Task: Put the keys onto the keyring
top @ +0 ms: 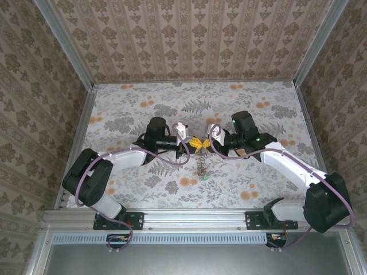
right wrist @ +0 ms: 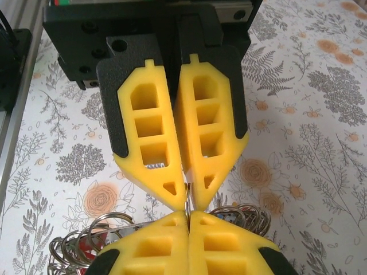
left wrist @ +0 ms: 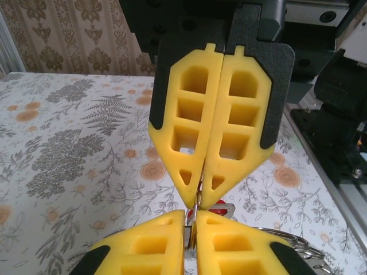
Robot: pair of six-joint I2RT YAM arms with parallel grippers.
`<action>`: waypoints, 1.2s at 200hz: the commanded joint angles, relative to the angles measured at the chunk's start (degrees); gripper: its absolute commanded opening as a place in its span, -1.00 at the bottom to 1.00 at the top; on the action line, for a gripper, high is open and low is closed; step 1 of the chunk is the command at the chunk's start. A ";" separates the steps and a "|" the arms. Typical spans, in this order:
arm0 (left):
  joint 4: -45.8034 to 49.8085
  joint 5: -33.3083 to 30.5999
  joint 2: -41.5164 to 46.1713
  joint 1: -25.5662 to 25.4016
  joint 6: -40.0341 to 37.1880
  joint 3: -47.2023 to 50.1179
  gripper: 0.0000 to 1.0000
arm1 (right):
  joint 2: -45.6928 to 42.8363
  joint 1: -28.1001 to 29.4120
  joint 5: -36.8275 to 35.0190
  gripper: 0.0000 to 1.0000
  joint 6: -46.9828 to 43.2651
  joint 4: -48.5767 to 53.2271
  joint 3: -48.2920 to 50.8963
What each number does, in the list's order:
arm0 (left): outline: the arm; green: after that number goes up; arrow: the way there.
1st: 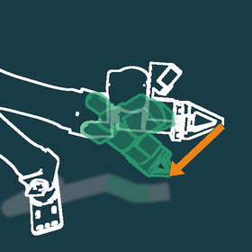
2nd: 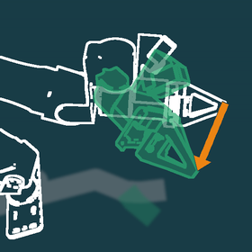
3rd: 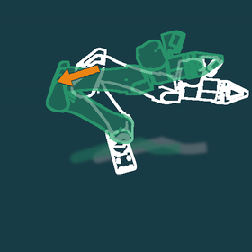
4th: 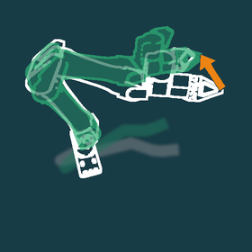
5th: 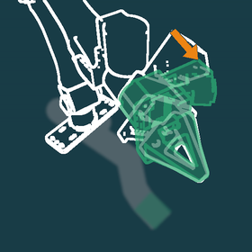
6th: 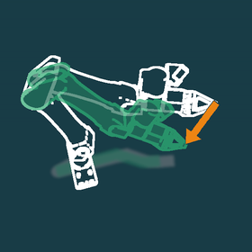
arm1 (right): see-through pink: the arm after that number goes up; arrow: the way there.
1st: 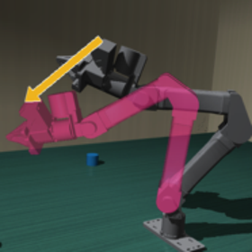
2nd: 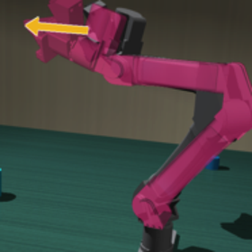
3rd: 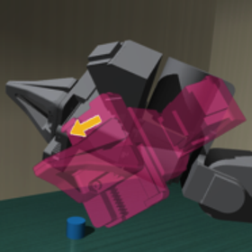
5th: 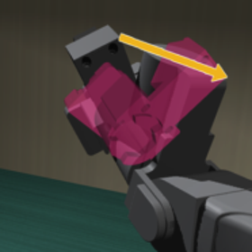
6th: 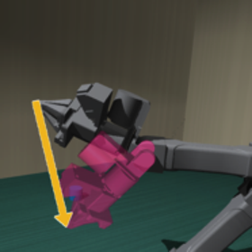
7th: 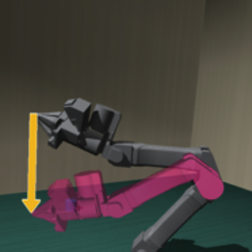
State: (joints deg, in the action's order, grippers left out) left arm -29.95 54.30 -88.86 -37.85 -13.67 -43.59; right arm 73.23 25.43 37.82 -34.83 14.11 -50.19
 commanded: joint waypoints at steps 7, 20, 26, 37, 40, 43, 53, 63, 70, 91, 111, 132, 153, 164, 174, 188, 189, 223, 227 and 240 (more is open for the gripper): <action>16.54 -1.39 2.47 -0.94 -10.19 -5.91 -0.76 | -0.78 1.46 -3.04 -1.00 -3.08 5.80 -3.44; 19.53 -1.63 2.38 -1.18 -11.90 -7.10 -0.77 | -1.06 1.72 -3.02 -1.00 -2.88 5.69 -3.77; 20.43 -1.80 2.35 -1.29 -12.41 -7.47 -0.77 | -1.22 1.96 -2.93 -1.00 -2.78 5.66 -3.80; 21.36 -1.90 2.36 -1.42 -13.06 -7.76 -0.78 | -1.50 2.21 -2.78 -1.00 -2.58 5.22 -3.98; 21.50 -2.00 2.30 -1.48 -13.18 -7.86 -0.78 | -1.60 2.25 -2.71 -1.00 -2.46 5.11 -3.95; 21.70 -2.01 2.26 -1.49 -13.26 -7.95 -0.78 | -1.72 2.32 -2.67 -1.00 -2.25 5.00 -3.95; 22.31 -1.83 2.13 -1.51 -13.53 -8.32 -0.78 | -2.12 2.43 -2.20 -1.00 -1.66 3.97 -3.82; 22.66 -1.53 2.12 -1.55 -13.53 -8.72 -0.81 | -2.41 2.58 -2.05 -1.00 -1.56 3.58 -3.84; 22.74 -0.97 2.13 -1.62 -13.78 -8.86 -0.90 | -2.52 2.71 -2.00 -1.00 -1.56 3.74 -3.93; 23.06 -0.19 1.93 -1.75 -13.78 -9.63 -1.00 | -3.08 2.69 -1.15 -1.00 -0.80 2.45 -3.62; 21.04 0.21 1.98 -1.72 -12.64 -9.10 -1.00 | -3.92 2.70 -1.43 -0.89 -0.50 1.06 -1.98; 14.40 0.53 3.00 -1.54 -9.50 -6.49 -1.00 | -4.74 2.18 -2.83 -0.77 -0.31 -1.32 1.67; 6.73 1.15 3.34 -1.53 -6.08 -3.91 -1.00 | -4.55 1.14 -1.50 -0.66 1.55 -4.44 4.66; 4.08 1.69 3.35 -1.53 -4.80 -3.04 -1.00 | -4.35 0.77 -0.68 -0.63 2.19 -4.92 5.27; 2.14 2.11 3.27 -1.53 -3.94 -2.46 -1.00 | -4.24 0.55 -0.43 -0.62 2.88 -5.95 5.90; 0.27 2.56 3.18 -1.44 -3.00 -1.98 -1.00 | -4.40 0.04 0.17 -0.62 3.52 -7.95 6.99; 0.22 2.61 3.17 -1.44 -2.97 -1.96 -1.00 | -4.41 0.00 0.17 -0.62 3.53 -8.13 7.01; -2.07 3.86 2.77 -1.31 -1.67 -1.37 -1.00 | -4.34 -1.16 2.52 -0.71 5.86 -11.91 7.72; -2.48 4.00 2.59 -1.31 -1.38 -1.33 -1.00 | -4.33 -1.25 2.73 -0.71 6.04 -12.43 7.79; -2.97 4.30 2.34 -1.22 -0.88 -1.36 -1.00 | -4.24 -1.26 3.39 -0.73 6.69 -13.75 7.92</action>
State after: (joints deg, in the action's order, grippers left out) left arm -26.72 54.65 -87.64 -38.94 -17.08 -45.10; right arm 69.47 24.47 37.85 -30.50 5.34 -42.94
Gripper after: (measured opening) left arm 0.043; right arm 0.143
